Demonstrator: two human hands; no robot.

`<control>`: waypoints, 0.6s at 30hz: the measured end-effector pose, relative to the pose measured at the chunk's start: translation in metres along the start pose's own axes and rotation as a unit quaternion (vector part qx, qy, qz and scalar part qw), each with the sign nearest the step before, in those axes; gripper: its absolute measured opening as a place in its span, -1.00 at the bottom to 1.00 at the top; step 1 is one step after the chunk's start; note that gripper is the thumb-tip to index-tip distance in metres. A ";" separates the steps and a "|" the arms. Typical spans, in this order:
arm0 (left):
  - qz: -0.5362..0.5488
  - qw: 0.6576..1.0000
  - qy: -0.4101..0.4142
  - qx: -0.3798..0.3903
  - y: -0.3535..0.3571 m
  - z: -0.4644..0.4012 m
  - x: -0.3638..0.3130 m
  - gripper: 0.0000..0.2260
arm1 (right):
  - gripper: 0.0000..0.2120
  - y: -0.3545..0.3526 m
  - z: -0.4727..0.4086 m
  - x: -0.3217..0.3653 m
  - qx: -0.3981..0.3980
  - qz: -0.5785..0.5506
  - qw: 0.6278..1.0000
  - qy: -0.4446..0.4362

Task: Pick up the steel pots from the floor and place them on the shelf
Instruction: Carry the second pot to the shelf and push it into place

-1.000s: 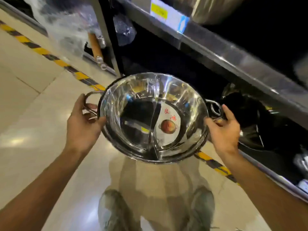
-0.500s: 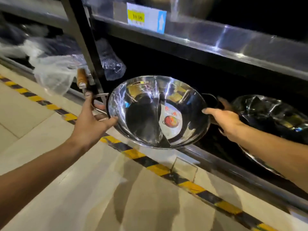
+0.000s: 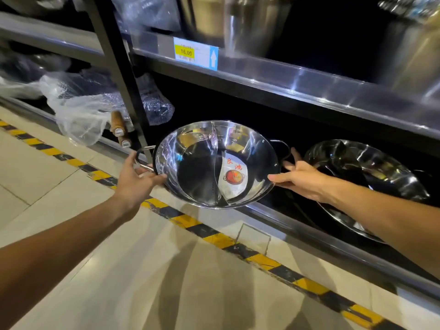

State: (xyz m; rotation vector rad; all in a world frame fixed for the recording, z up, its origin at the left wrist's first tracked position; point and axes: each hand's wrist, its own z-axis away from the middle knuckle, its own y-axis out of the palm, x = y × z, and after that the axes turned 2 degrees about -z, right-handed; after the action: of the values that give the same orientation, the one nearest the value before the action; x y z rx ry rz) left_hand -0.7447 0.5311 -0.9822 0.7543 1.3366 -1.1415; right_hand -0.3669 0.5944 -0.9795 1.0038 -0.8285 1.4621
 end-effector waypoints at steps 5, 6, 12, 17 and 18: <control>0.050 0.997 0.020 0.046 0.022 -0.010 -0.010 -0.02 | 0.06 -0.007 -0.005 -0.004 -0.086 -0.041 0.995 -0.033; 0.059 0.996 0.020 0.061 0.025 -0.015 -0.012 0.01 | 0.03 -0.007 -0.009 -0.007 -0.101 -0.047 0.993 -0.036; 0.071 0.992 0.007 0.100 0.048 -0.040 -0.013 0.06 | -0.04 -0.008 -0.047 -0.018 -0.173 -0.037 0.982 -0.068; 0.062 0.996 -0.026 0.052 0.071 -0.058 -0.002 -0.11 | -0.08 0.000 -0.074 -0.018 -0.186 -0.031 0.980 -0.068; 0.066 0.996 -0.031 0.049 0.075 -0.062 0.001 -0.14 | -0.10 0.001 -0.078 -0.019 -0.191 -0.030 0.979 -0.066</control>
State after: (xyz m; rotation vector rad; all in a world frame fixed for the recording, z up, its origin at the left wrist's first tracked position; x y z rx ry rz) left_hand -0.6961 0.6126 -1.0057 0.8580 1.1684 -1.1227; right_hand -0.3787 0.6578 -1.0276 0.8298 -1.1154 1.1364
